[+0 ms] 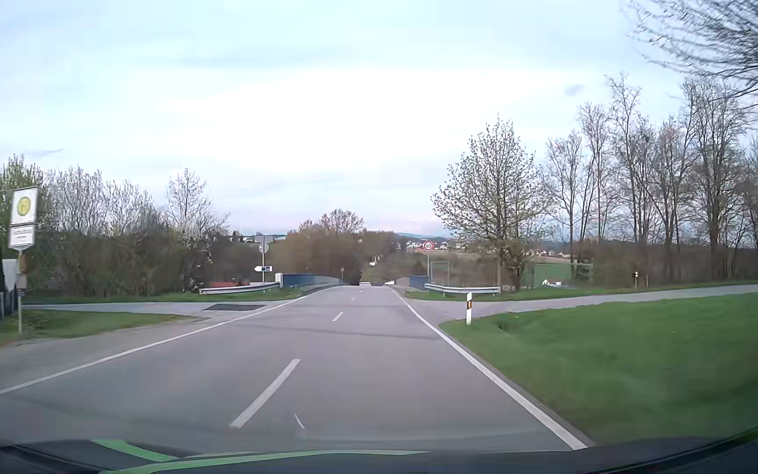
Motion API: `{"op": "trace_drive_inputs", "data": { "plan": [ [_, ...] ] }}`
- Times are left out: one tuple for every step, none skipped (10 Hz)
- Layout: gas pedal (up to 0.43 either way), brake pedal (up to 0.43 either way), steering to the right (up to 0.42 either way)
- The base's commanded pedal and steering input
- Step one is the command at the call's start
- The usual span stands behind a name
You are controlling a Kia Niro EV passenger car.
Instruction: Follow the waypoints while adhering to traffic rules and regulations
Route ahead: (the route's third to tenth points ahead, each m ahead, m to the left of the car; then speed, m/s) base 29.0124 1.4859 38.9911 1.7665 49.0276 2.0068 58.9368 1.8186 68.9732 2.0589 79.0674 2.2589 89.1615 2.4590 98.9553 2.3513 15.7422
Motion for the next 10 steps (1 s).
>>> {"op": "trace_drive_inputs", "data": {
  "plan": [
    [0.028,0.000,-0.001],
    [0.028,0.000,-0.001],
    [0.028,0.000,-0.001],
    [0.008,0.000,-0.001],
    [0.000,0.000,0.000],
    [0.000,0.000,0.000],
    [0.000,0.000,0.000],
    [0.000,0.000,0.000],
    [0.000,0.000,0.001],
    [0.000,0.000,0.001]
  ]
}}
